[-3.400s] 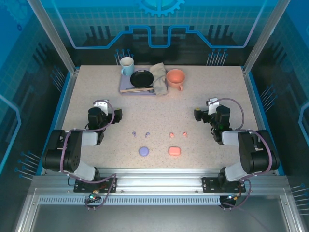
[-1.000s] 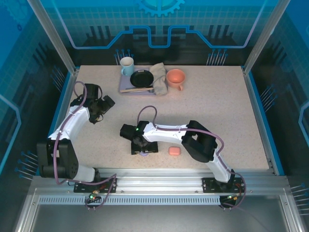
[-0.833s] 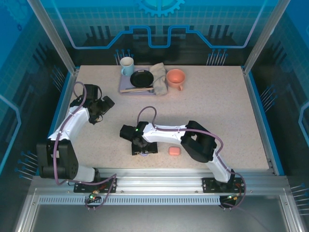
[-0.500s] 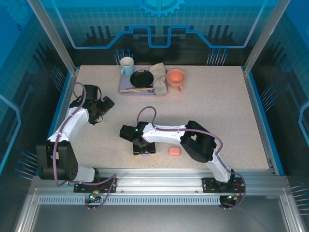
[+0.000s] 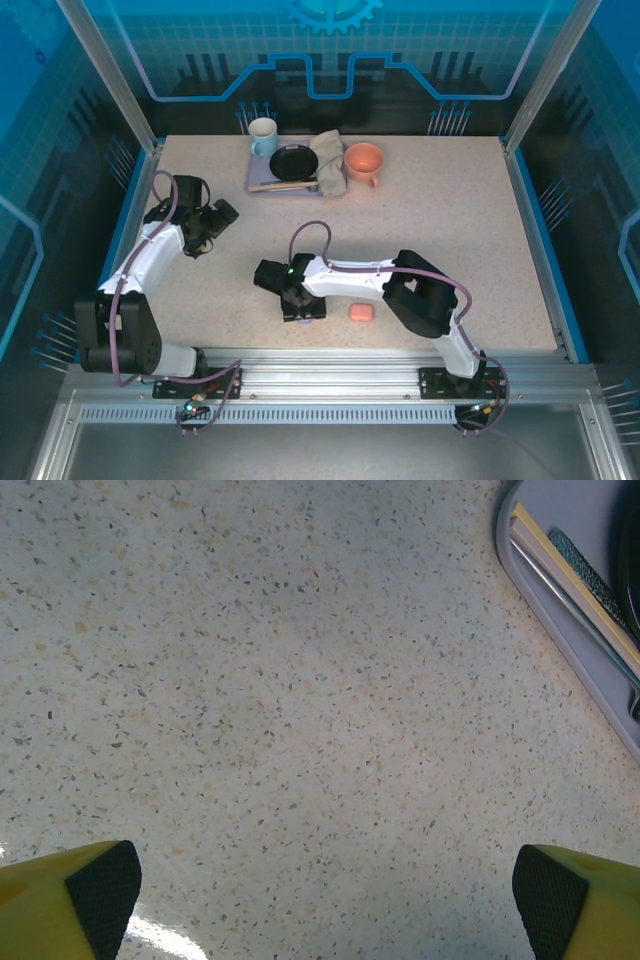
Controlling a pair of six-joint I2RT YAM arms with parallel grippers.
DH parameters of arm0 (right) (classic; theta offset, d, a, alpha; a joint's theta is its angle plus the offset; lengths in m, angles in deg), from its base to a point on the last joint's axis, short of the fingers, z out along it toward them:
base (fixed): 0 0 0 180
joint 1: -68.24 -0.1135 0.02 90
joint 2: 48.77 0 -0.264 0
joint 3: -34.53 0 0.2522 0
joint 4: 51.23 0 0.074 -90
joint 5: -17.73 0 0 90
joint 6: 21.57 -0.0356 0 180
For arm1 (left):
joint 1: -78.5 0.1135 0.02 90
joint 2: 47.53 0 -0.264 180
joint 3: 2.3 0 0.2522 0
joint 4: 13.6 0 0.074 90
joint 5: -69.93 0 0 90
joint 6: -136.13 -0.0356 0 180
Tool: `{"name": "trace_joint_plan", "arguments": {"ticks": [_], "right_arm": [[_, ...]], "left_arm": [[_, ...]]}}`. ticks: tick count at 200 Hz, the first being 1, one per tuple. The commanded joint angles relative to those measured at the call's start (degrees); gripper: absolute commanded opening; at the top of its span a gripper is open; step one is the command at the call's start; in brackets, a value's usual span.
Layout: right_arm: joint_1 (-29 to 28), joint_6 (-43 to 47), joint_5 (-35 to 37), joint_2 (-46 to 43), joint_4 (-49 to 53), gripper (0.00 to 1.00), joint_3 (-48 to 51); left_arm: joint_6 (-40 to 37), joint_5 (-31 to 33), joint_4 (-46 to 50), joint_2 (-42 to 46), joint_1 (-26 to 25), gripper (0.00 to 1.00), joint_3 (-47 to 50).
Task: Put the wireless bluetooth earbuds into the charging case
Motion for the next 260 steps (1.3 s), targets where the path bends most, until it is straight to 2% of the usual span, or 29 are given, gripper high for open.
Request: {"name": "trace_joint_plan", "arguments": {"ticks": [1,38,84,106,128,164,198,229,260], "right_arm": [[1.6,-0.1,1.6,-4.9,-0.4,0.50,1.3],[6.8,1.7,2.5,-9.7,-1.7,0.50,1.7],[19.2,6.1,-0.5,-8.4,-3.9,0.50,-4.0],[23.6,5.7,-3.3,-5.3,-5.6,0.51,-6.9],[26.9,3.5,-6.8,-1.6,-7.1,0.51,-9.7],[30.0,-2.2,-12.4,3.4,-10.8,0.51,-11.2],[31.1,-6.5,-15.6,4.6,-14.9,0.51,-10.4],[32.1,-8.7,-17.2,4.5,-16.3,0.52,-10.1],[33.3,-11.4,-18.8,3.5,-18.1,0.52,-8.9]], "left_arm": [[-1.5,-2.4,0.2,1.4,0.6,0.99,0.0],[-1.3,-6.7,-1.6,1.5,0.4,0.99,-0.1],[2.3,-11.7,-8.7,0.6,-2.5,0.99,1.4],[5.9,-14.6,-15.0,-1.1,-5.1,0.99,2.8],[10.3,-16.7,-25.2,-2.8,-8.2,0.99,5.5],[11.3,-16.6,-38.7,-4.5,-13.7,0.99,9.8],[10.5,-17.4,-49.1,-7.1,-16.6,0.99,13.2],[8.3,-19.6,-55.1,-10.0,-18.7,0.99,14.2],[6.3,-20.2,-56.6,-11.4,-20.1,0.96,14.4]]}}
